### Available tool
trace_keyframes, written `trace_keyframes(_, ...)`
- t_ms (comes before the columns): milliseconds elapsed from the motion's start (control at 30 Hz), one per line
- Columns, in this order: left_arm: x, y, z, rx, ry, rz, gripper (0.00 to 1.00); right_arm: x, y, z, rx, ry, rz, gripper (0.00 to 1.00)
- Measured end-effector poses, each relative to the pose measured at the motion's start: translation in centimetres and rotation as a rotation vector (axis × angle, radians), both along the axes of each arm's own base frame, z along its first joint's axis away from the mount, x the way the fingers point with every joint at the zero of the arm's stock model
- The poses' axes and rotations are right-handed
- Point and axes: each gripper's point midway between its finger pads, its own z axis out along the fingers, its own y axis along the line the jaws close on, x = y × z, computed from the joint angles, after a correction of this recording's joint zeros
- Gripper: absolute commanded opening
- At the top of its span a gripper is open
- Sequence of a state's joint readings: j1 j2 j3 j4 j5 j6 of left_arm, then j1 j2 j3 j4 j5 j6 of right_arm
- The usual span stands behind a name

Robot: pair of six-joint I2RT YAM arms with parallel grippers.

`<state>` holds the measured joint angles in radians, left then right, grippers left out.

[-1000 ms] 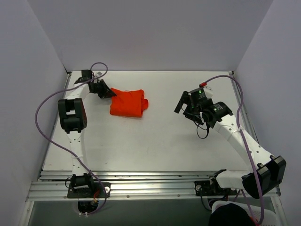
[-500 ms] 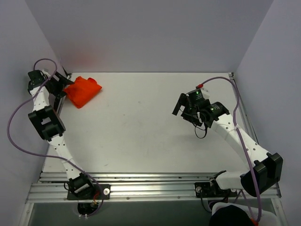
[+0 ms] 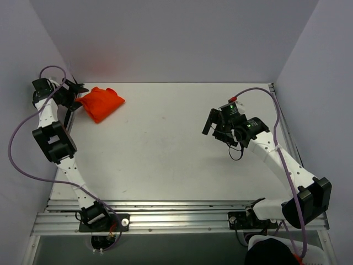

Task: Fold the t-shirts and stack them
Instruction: Neatly place the folded tshirt to the corner

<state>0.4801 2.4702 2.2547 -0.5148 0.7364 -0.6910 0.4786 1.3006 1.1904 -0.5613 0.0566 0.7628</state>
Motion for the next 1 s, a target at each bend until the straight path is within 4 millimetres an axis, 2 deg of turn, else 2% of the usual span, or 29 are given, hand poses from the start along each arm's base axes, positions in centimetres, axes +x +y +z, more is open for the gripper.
trace_keyframes(133, -1.4, 0.0, 1.0, 0.059, 0.062, 0.033, 0.94, 0.0, -0.3, 0.4, -0.023, -0.007, 0.013, 0.99)
trace_keyframes(233, -3.3, 0.8, 3.3, 0.159, 0.106, 0.079, 0.94, -0.1, -0.5, 0.5, -0.032, -0.011, 0.019, 1.0)
trace_keyframes(333, -5.8, 2.1, 7.0, 0.298, 0.136, 0.156, 0.94, -0.3, -0.6, 0.9, -0.031, -0.023, 0.024, 1.0)
trace_keyframes(467, -9.6, 3.9, 13.5, 0.472, 0.106, 0.276, 0.94, -0.8, -0.9, 1.9, -0.026, -0.05, 0.031, 1.0)
trace_keyframes(567, -12.7, 3.2, 17.3, 0.531, 0.046, 0.313, 0.94, -1.2, -1.3, 2.3, -0.039, -0.059, 0.036, 1.0)
trace_keyframes(633, -14.6, 0.8, 17.7, 0.543, 0.034, 0.289, 0.94, -1.3, -1.6, 2.4, -0.05, -0.063, 0.041, 1.0)
trace_keyframes(667, -15.4, -1.1, 17.4, 0.551, 0.032, 0.26, 0.94, -1.3, -1.7, 2.4, -0.056, -0.064, 0.043, 1.0)
trace_keyframes(767, -17.0, -9.4, 14.7, 0.561, 0.045, 0.083, 0.94, -1.4, -1.7, 2.4, -0.067, -0.067, 0.055, 1.0)
trace_keyframes(800, -17.9, -12.9, 12.9, 0.561, 0.064, -0.005, 0.94, -1.4, -1.8, 2.4, -0.071, -0.067, 0.059, 1.0)
trace_keyframes(867, -20.1, -17.6, 10.0, 0.559, 0.108, -0.13, 0.94, -1.4, -1.8, 2.3, -0.077, -0.068, 0.066, 1.0)
trace_keyframes(933, -22.6, -19.2, 7.8, 0.575, 0.165, -0.184, 0.94, -1.4, -1.8, 2.3, -0.083, -0.069, 0.074, 1.0)
trace_keyframes(1000, -24.9, -19.0, 6.8, 0.607, 0.216, -0.185, 0.94, -1.4, -1.9, 2.2, -0.089, -0.068, 0.081, 1.0)
